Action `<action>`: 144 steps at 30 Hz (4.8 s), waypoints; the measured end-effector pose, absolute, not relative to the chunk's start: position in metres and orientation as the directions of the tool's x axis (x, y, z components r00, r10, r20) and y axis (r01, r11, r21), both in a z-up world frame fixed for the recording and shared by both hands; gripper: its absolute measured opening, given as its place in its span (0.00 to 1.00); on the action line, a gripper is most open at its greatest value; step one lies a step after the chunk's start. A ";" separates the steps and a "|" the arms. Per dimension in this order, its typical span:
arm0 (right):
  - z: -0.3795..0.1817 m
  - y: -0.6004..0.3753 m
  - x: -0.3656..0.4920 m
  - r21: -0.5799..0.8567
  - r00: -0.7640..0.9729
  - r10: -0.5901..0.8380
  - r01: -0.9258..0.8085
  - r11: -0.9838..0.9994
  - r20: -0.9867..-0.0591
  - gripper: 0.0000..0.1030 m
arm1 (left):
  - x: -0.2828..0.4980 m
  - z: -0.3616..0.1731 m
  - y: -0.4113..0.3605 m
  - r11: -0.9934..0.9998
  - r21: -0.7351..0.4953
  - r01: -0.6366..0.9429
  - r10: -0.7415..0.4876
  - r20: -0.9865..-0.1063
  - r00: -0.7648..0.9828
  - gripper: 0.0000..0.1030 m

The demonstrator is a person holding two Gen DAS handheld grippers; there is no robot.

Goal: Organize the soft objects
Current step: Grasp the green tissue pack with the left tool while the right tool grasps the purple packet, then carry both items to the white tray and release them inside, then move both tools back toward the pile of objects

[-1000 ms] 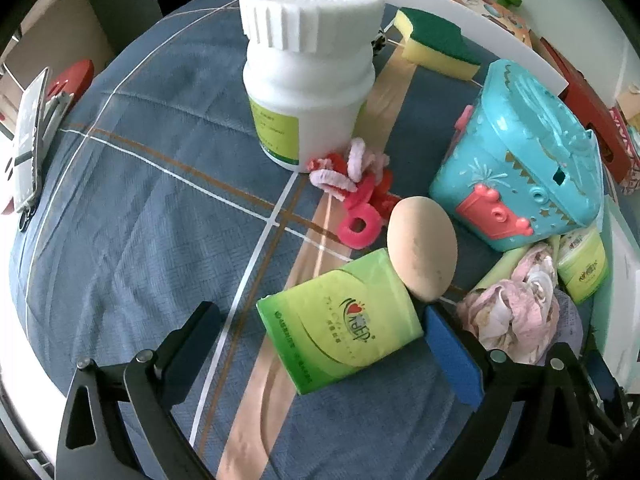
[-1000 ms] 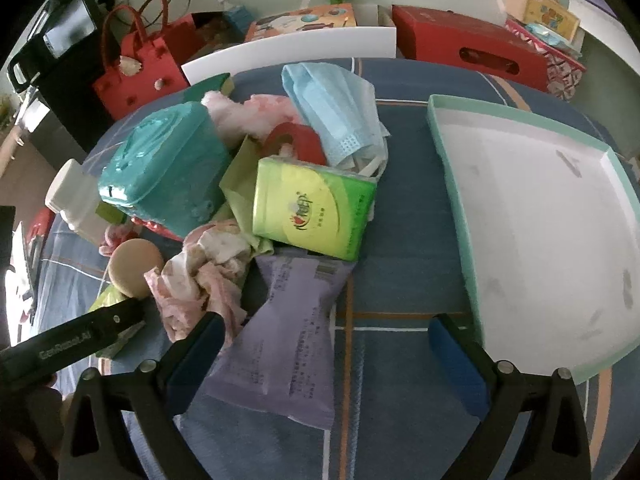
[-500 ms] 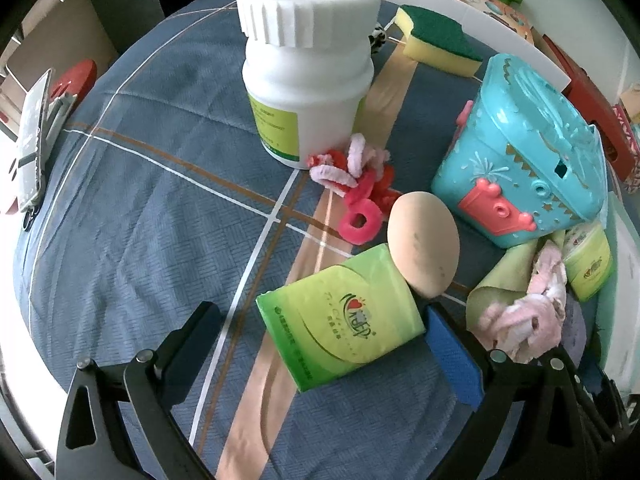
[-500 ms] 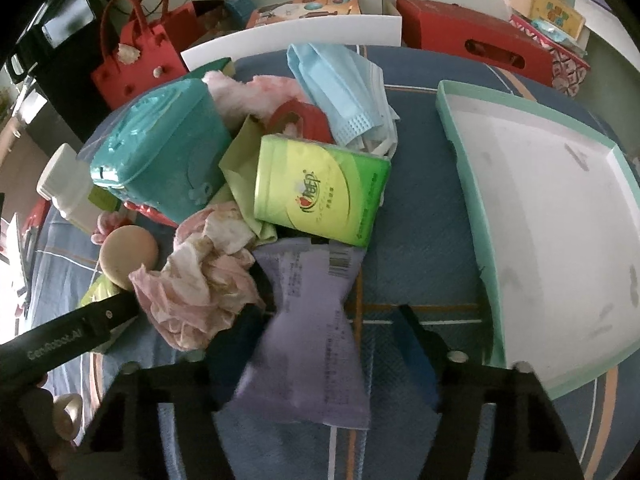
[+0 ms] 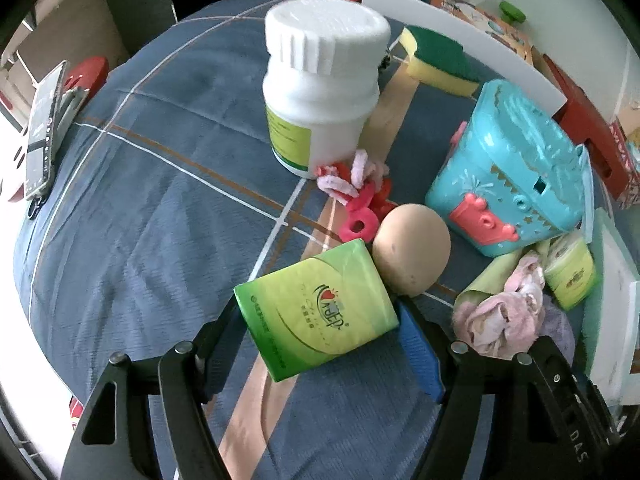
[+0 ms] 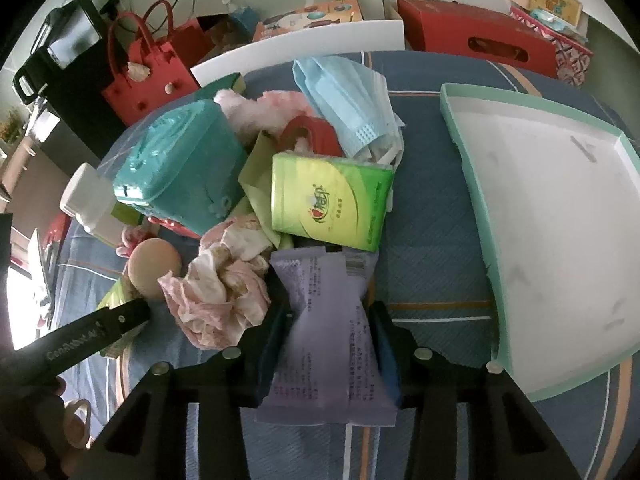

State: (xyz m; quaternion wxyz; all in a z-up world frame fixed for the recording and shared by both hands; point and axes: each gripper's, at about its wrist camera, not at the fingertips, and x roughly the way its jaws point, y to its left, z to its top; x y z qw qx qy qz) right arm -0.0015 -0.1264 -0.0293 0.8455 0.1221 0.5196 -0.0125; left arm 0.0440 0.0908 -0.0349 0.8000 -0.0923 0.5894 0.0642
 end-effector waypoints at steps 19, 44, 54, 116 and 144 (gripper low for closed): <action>0.013 -0.140 -0.026 0.273 0.575 0.142 0.148 0.951 -0.806 0.37 | 0.020 0.012 0.110 0.960 -0.076 -0.270 0.045 -0.908 0.417 0.73; 0.029 -0.307 -0.050 0.196 0.556 -0.227 0.599 0.777 -0.800 0.37 | 0.054 0.073 -0.082 0.975 -0.075 0.209 -0.159 -0.891 0.425 0.73; 0.014 -0.364 -0.075 0.173 0.465 -0.318 0.747 0.642 -0.826 0.37 | 0.061 0.049 -0.184 0.913 -0.083 0.400 -0.226 -0.918 0.325 0.73; 0.041 -0.240 -0.034 -0.084 0.532 -0.476 0.601 0.795 -0.700 0.94 | 0.053 0.052 0.057 0.955 -0.289 -0.073 -0.215 -0.838 0.502 0.91; 0.056 -0.141 -0.003 0.004 0.703 -0.213 0.294 0.956 -0.679 0.94 | 0.056 0.045 0.152 0.878 -0.368 -0.306 -0.158 -0.827 0.539 0.91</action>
